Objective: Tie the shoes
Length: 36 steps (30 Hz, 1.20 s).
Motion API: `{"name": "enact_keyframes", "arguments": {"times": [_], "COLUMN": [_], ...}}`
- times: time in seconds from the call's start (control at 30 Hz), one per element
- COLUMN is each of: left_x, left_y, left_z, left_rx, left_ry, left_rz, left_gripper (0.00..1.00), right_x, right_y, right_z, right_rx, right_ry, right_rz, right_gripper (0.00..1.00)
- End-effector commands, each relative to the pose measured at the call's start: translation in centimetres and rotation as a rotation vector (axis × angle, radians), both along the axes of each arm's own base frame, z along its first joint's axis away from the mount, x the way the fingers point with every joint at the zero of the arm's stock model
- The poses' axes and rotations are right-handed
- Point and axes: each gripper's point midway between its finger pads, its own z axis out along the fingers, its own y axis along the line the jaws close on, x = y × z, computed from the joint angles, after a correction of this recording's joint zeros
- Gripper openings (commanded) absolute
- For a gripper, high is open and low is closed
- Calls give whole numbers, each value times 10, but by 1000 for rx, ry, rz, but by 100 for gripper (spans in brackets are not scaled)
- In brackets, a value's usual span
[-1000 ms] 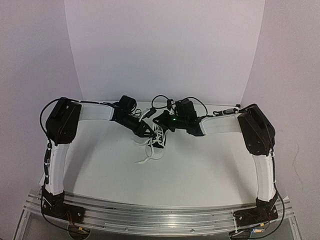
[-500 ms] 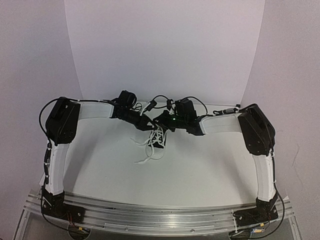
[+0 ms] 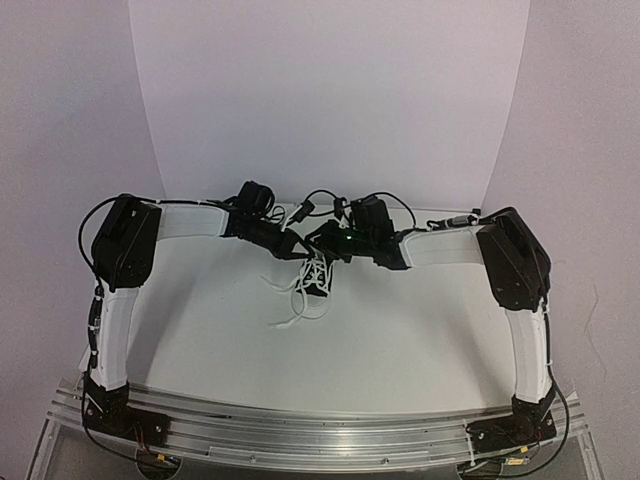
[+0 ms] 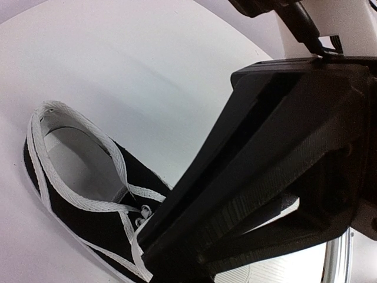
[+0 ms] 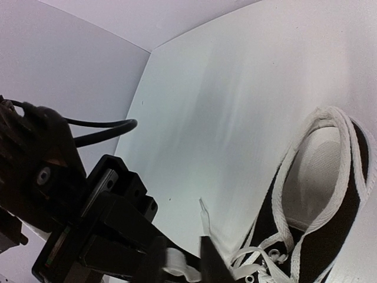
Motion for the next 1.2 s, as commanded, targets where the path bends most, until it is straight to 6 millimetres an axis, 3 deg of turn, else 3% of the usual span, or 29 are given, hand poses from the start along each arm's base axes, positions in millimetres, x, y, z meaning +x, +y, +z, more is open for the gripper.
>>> {"name": "enact_keyframes", "arguments": {"times": [0.0, 0.03, 0.13, 0.2, 0.27, 0.4, 0.57, 0.83, 1.0, 1.1, 1.17], "left_x": [13, 13, 11, 10, 10, 12, 9, 9, 8, 9, 9], "left_y": [5, 6, 7, 8, 9, 10, 10, 10, 10, 11, 14], "left_z": [7, 6, 2, 0, -1, -1, -5, -6, -7, -8, -7], "left_rx": [-17, -13, -8, -6, -7, -16, -12, -14, -13, -10, -8], "left_ry": [-21, -22, -14, -5, 3, 14, 24, 20, 25, 23, 21], "left_rz": [47, 50, 51, 54, 56, 56, 53, 47, 46, 47, 45], "left_gripper": [0, 0, 0, 0, 0, 0, 0, 0, 0, 0, 0], "right_x": [-14, -17, -27, -41, -63, -92, -93, -83, -85, -86, -85], "right_y": [1, -4, -23, -31, -27, -9, 6, 6, 12, 8, 3], "right_z": [20, 24, 27, 27, 17, -26, -46, -68, -79, -85, -81], "right_rx": [-53, -78, -186, -263, -365, -495, -636, -767, -767, -775, -765], "right_ry": [-40, -52, -82, -111, -151, -118, -182, -234, -219, -200, -188], "right_rz": [72, 72, 33, 19, 38, 125, 136, 132, 163, 149, 122], "right_gripper": [53, 66, 71, 68, 59, 47, 41, 41, 25, 6, 0]}}
